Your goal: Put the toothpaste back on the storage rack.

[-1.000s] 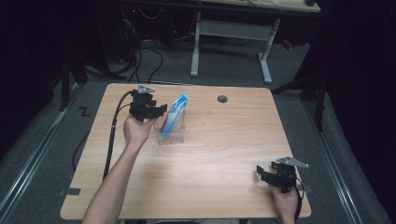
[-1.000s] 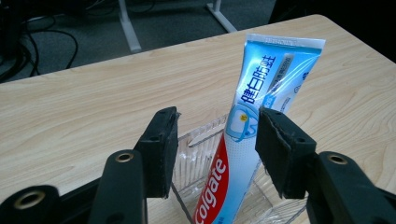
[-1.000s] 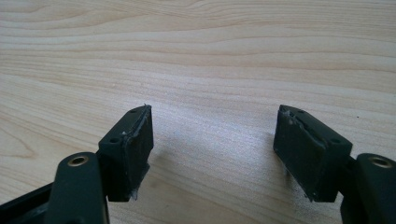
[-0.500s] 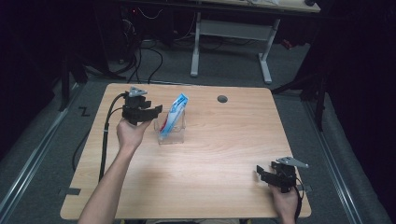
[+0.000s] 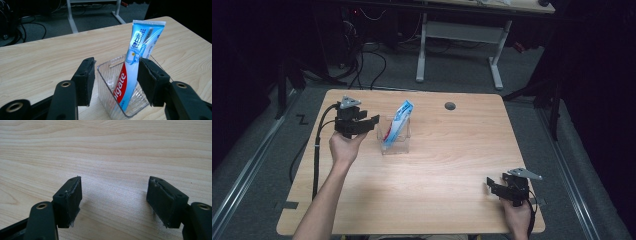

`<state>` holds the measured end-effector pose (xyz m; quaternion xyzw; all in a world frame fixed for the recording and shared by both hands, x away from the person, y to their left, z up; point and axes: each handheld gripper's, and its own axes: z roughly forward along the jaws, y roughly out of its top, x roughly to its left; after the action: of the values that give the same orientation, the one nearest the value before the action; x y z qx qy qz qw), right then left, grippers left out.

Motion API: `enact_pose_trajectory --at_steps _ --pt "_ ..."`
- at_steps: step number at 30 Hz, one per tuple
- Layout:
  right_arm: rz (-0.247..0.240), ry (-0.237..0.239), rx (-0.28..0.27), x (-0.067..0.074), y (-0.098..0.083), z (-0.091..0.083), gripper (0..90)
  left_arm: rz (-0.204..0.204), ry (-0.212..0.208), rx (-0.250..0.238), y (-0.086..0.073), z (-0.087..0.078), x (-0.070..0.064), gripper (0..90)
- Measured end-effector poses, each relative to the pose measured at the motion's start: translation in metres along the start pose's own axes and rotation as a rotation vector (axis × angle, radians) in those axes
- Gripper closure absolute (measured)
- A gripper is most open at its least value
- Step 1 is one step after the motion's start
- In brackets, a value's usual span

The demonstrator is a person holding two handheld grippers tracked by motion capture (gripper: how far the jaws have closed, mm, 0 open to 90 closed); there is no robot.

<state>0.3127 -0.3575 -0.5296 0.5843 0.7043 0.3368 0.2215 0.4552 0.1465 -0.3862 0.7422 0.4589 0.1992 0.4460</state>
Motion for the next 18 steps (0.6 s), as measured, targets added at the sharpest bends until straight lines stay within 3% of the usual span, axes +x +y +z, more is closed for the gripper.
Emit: enact_pose_trajectory --at_steps 18 --pt "-0.004 -0.002 -0.001 0.000 0.000 0.000 28.5 0.000 0.038 -0.015 -0.015 -0.028 0.006 48.2"
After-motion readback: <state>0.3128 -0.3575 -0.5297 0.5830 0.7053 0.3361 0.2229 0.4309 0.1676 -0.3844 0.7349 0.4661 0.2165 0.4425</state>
